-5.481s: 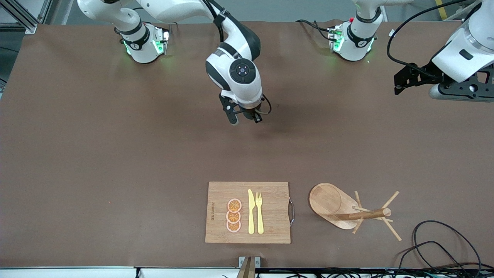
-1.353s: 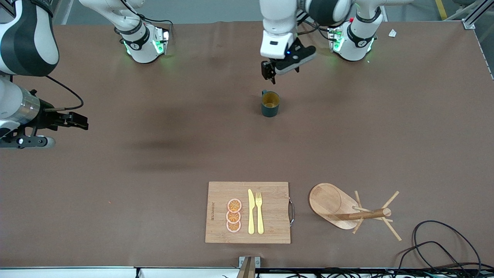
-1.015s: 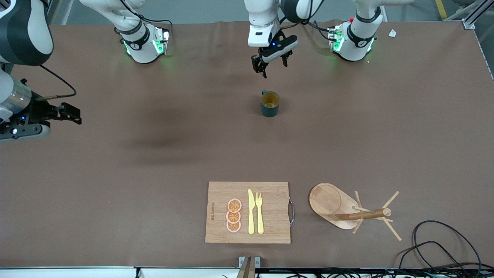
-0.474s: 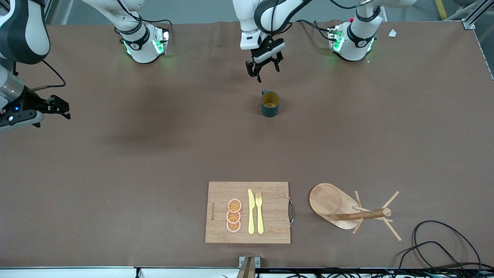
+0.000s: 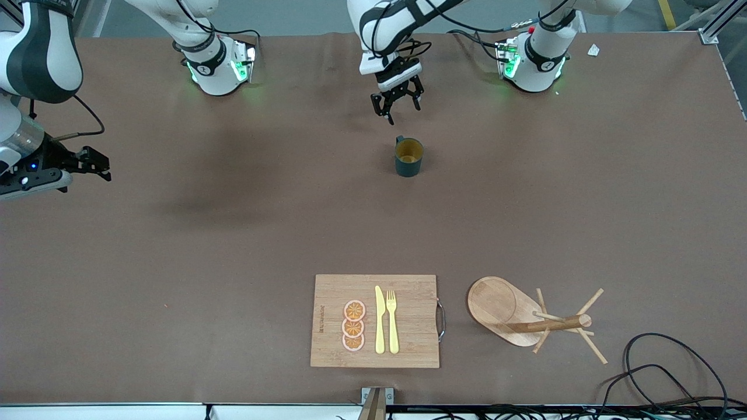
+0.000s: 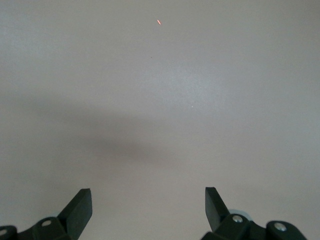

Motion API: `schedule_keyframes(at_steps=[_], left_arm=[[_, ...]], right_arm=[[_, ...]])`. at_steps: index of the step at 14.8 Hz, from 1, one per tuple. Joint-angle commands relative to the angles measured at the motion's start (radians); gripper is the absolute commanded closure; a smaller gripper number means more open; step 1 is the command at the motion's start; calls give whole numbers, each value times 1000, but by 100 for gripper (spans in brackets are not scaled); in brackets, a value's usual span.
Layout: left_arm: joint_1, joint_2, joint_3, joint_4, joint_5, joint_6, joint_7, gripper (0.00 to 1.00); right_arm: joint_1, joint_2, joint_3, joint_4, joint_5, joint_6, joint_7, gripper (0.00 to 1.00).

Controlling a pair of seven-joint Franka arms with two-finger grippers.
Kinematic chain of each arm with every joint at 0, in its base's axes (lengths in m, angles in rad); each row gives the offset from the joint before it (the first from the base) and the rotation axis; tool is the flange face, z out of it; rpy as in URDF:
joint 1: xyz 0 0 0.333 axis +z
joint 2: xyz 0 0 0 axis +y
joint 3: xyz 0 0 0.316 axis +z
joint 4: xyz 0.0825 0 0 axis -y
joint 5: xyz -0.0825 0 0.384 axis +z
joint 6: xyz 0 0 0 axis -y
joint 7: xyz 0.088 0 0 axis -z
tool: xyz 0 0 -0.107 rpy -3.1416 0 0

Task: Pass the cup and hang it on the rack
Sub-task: 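Withdraw the right gripper while the left gripper moves above the mug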

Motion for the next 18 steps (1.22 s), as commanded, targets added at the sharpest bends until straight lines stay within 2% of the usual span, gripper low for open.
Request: schedule_keyframes(at_steps=[1, 3, 5, 11, 14, 18], left_arm=[[-110, 32, 89, 20, 76, -53, -76, 4], [-185, 33, 172, 23, 98, -56, -101, 4], [-231, 33, 213, 30, 98, -57, -107, 4], [-248, 43, 223, 39, 129, -82, -142, 4], [-268, 83, 227, 43, 173, -89, -214, 4], [-291, 158, 233, 72, 247, -181, -268, 5]], right_arm=[[-19, -38, 15, -37, 14, 14, -12, 0], [-19, -38, 15, -37, 14, 13, -12, 0], [-17, -38, 15, -37, 14, 11, -12, 0], [-15, -37, 15, -38, 16, 11, -12, 0], [-15, -37, 15, -37, 16, 11, -12, 0], [-14, -38, 18, -38, 16, 11, -10, 0]])
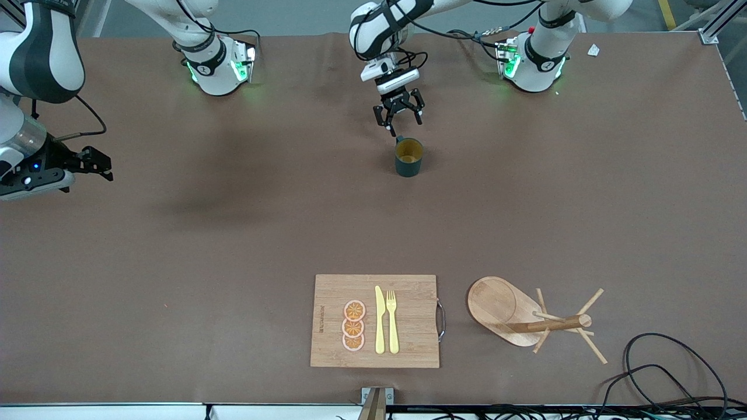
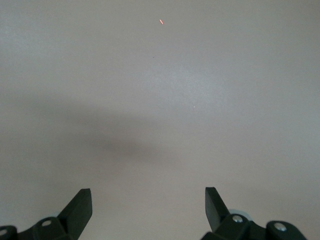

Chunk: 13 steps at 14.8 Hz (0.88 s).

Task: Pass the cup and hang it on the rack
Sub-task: 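Lower the left gripper to the mug handle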

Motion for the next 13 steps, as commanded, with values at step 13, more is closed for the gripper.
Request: schedule_keyframes(at_steps=[13], left_arm=[[-127, 86, 114, 56, 93, -49, -133, 9]], right_arm=[[-14, -36, 16, -35, 15, 9, -10, 0]])
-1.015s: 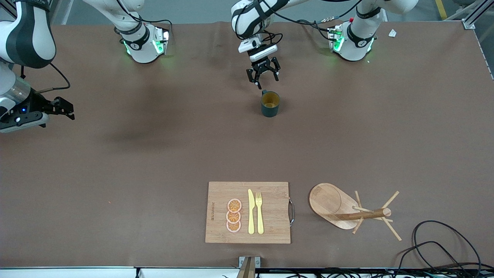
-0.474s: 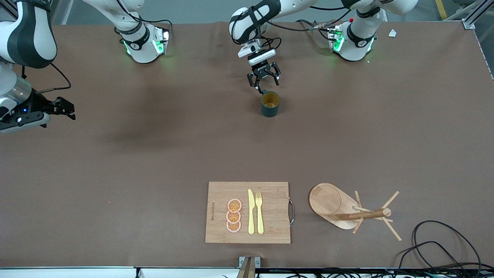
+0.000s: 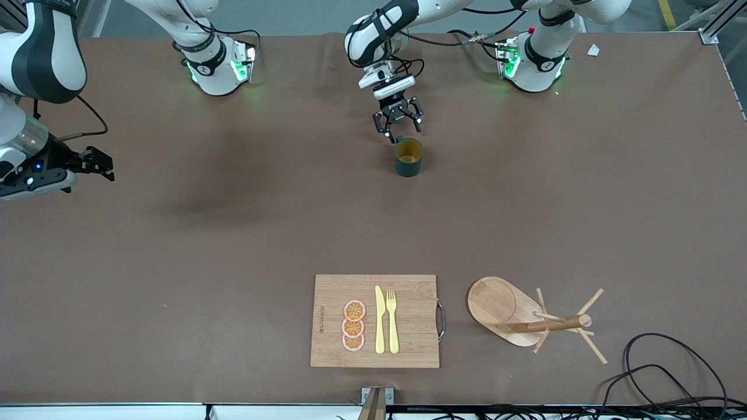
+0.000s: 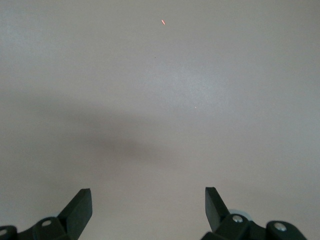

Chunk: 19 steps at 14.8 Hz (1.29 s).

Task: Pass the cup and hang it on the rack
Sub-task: 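Lower the left gripper to the mug handle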

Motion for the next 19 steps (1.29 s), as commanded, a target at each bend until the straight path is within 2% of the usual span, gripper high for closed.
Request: schedule_keyframes(at_steps=[1, 3, 8, 12, 15, 19], left_arm=[[-6, 35, 4, 7, 62, -21, -122, 10], [-6, 34, 14, 21, 67, -21, -122, 17], [2, 29, 16, 24, 66, -21, -119, 60], [3, 29, 16, 43, 64, -21, -118, 72], [8, 31, 17, 52, 63, -21, -110, 85], [6, 34, 30, 64, 63, -21, -108, 95]], right_arm=[[-14, -36, 12, -34, 14, 9, -10, 0], [-14, -36, 12, -34, 14, 9, -10, 0], [-2, -36, 12, -34, 14, 9, -8, 0], [-2, -36, 12, -34, 14, 9, -8, 0], [-2, -36, 12, -34, 14, 8, -8, 0], [0, -36, 12, -34, 14, 8, -8, 0]])
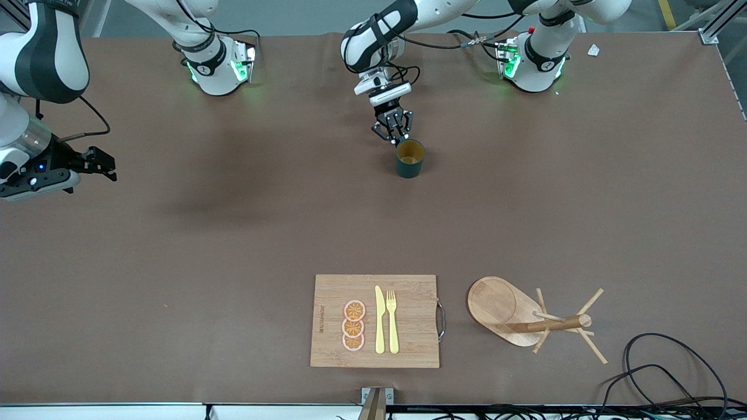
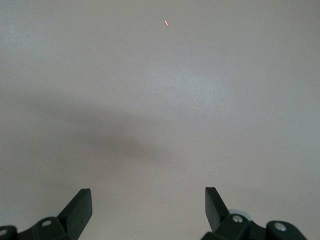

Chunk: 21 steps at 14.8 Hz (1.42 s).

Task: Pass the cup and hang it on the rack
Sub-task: 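Lower the left gripper to the mug handle, then grasp the mug handle with the left gripper and lift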

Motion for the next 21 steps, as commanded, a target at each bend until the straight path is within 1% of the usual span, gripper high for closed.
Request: schedule_keyframes(at_steps=[1, 3, 5, 7, 9, 11, 14, 16, 18, 20, 21], left_arm=[[-2, 16, 1, 9, 21, -19, -107, 96], [-2, 13, 0, 37, 15, -21, -96, 99], [-1, 10, 0, 77, 9, -22, -58, 100], [1, 7, 0, 114, -25, -22, -37, 100], [3, 7, 0, 185, -60, -22, 15, 100], [6, 1, 0, 268, -124, -22, 65, 100], [56, -27, -5, 360, -191, -22, 140, 100], [101, -41, -8, 440, -252, -21, 196, 100], [151, -53, -11, 532, -325, -16, 284, 100], [217, -80, -12, 594, -414, 5, 368, 100], [261, -102, -16, 618, -459, 54, 402, 100]], right_arm=[[-1, -36, 3, -33, 14, 8, -9, 0], [-1, -36, 3, -33, 14, 8, -9, 0], [-1, -36, 3, -31, 14, 8, -9, 0], [-1, -36, 3, -33, 14, 8, -9, 0], [-1, -36, 5, -31, 14, 2, -4, 0], [1, -35, 5, -31, 14, 2, -4, 0], [5, -36, 5, -31, 16, 2, -4, 0], [8, -36, 6, -28, 16, 0, 14, 0], [30, -38, 6, 5, 16, -59, 114, 0], [59, -35, 6, 105, 16, -185, 221, 0], [70, -35, 6, 146, 16, -230, 246, 0]])
